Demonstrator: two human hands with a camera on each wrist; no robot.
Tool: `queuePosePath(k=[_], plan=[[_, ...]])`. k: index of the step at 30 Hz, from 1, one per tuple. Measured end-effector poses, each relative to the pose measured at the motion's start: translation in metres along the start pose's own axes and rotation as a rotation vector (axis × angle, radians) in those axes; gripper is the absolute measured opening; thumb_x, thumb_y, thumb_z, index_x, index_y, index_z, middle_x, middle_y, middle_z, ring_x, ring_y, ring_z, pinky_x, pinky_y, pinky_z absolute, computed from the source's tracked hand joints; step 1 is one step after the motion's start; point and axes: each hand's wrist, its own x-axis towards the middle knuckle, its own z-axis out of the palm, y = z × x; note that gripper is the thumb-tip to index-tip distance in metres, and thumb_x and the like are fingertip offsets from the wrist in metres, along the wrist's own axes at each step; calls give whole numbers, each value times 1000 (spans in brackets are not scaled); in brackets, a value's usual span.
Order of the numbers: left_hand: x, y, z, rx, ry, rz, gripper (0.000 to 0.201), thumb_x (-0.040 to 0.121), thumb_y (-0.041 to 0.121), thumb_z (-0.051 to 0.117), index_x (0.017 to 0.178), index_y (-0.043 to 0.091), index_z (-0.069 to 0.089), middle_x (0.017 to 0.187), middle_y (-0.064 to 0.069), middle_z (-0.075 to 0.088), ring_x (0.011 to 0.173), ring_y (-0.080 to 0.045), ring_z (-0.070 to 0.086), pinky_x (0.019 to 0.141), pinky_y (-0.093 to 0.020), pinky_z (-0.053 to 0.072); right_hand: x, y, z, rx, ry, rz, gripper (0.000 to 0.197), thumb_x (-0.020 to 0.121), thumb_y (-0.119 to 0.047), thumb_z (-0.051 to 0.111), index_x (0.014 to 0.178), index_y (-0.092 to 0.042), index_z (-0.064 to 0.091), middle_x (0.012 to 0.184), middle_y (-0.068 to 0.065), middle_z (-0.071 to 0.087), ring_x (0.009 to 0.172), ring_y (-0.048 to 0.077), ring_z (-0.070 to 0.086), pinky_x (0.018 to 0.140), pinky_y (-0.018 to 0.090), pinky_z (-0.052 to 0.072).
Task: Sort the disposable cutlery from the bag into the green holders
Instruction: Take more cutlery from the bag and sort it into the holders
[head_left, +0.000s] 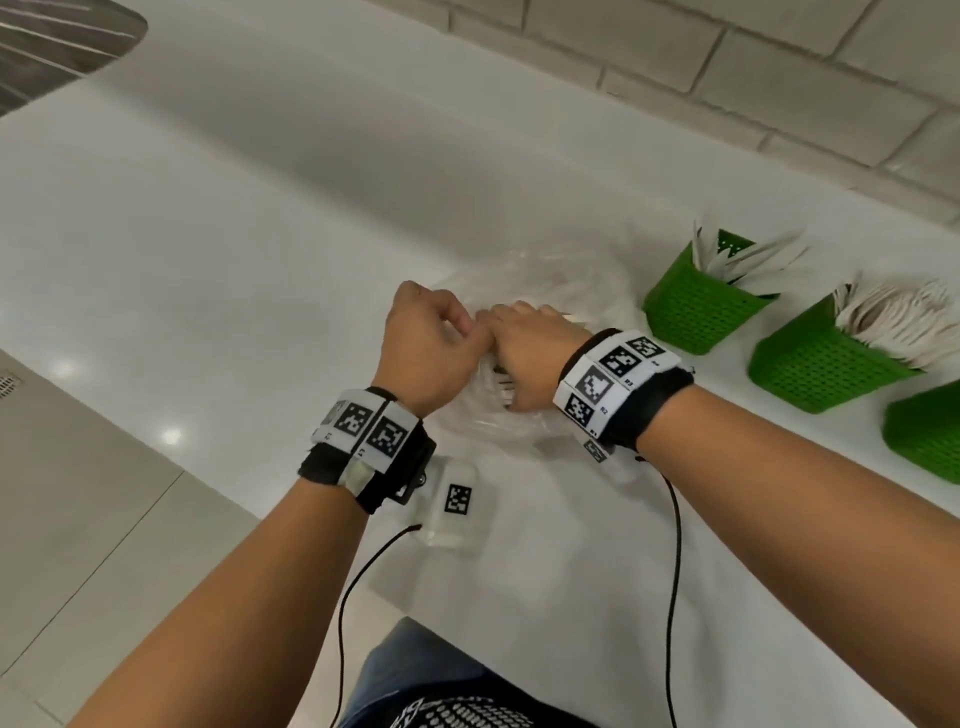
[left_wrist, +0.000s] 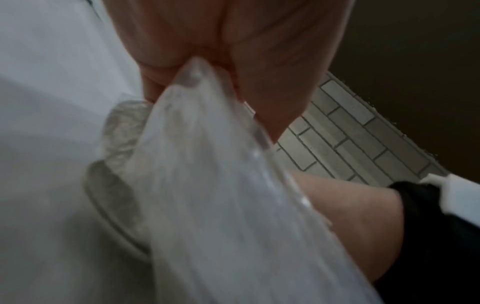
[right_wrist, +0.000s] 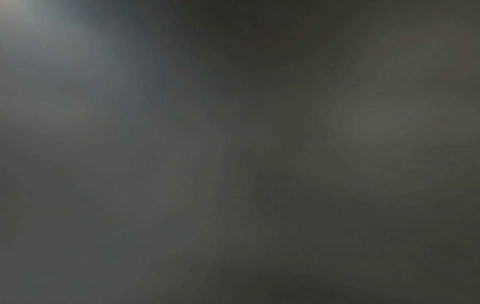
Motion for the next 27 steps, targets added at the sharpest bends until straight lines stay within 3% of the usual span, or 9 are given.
queuePosePath(k=[2,5,9,11,15,17,19,23,27], plan=[[3,-8,-8,9,-48,25,21,74,7,72,74,19,55,102,-3,45,89,-12,47,72,1,32,1,-2,0,-24,-16,14,54,75,-31,74,118,-15,46,98,0,54,102,23,52,86,35,35],[2,-21,-18,24,-58,34,28,73,-4,63,76,22,53,102,-3,46,93,-14,46,74,0,31,0,1,-2,-122,1,14,32,82,-40,66,104,-18,57,89,-1,56,93,22,53,89,38,34],[-3,-20,-14,-94,-71,74,36,76,-14,53,80,21,58,105,-7,49,94,-7,49,80,3,33,-2,-9,7,96,2,-23,46,80,-34,71,117,-14,50,95,1,55,87,23,57,75,32,43],[0,-19,-12,-149,-79,96,43,76,-15,50,78,27,58,107,-8,51,98,-9,52,82,1,36,-1,-14,9,64,-7,-12,40,82,-33,68,112,-12,53,90,4,58,81,26,60,66,32,46],[3,-34,-19,-64,-71,127,43,74,-14,47,79,27,61,96,5,46,87,-1,47,71,-5,35,-7,1,5,33,40,21,26,85,-43,63,89,-18,56,79,-1,56,68,20,53,61,28,36],[1,-41,-20,-36,-58,111,43,74,-15,46,80,25,61,93,10,43,86,2,45,71,-6,33,-11,7,1,156,83,5,23,80,-33,69,81,-25,48,75,-4,55,70,20,55,61,28,39],[0,-44,-20,-27,-52,119,43,73,-16,46,81,23,62,92,12,41,86,2,45,71,-8,33,-17,14,-9,342,164,1,28,75,-20,71,76,-29,44,71,-7,55,67,18,55,58,27,39],[5,-40,-22,-3,-59,142,43,72,-17,46,83,21,63,95,4,45,84,0,44,69,-10,33,-31,34,-38,729,406,13,22,76,-13,76,87,-20,58,75,-10,59,64,5,56,62,24,45],[9,-33,-22,37,-101,167,42,74,-16,49,88,21,64,101,-5,48,88,-11,46,72,-4,34,-45,45,-61,1029,815,28,27,76,-12,80,96,-8,61,82,-6,60,70,-3,56,64,12,44]])
